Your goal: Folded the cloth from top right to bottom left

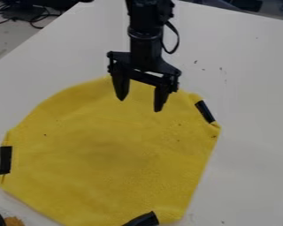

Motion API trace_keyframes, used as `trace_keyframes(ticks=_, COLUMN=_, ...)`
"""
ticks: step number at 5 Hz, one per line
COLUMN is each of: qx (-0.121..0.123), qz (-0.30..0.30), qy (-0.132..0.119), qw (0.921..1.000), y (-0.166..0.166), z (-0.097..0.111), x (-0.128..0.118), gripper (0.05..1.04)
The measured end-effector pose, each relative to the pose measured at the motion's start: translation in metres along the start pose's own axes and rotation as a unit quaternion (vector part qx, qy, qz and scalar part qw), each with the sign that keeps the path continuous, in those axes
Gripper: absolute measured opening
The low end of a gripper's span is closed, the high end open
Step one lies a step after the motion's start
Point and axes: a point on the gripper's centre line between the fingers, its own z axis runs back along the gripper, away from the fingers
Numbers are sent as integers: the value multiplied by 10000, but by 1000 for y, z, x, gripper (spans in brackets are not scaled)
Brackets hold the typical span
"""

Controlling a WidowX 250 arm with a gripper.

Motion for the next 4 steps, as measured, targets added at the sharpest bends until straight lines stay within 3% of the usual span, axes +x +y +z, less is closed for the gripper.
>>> trace_keyframes(ticks=2, qx=-231, qz=-362, qy=-341, qw=9985, y=-75, z=-11, x=36, gripper=1001)
trace_keyframes(ticks=3, qx=-454, qz=-552, qy=-322, qw=9969, y=-97, z=-22, x=48, gripper=1000)
trace_keyframes(ticks=4, qx=-512, qz=-589, qy=-283, qw=9965, y=-103, z=-36, x=54, gripper=1000)
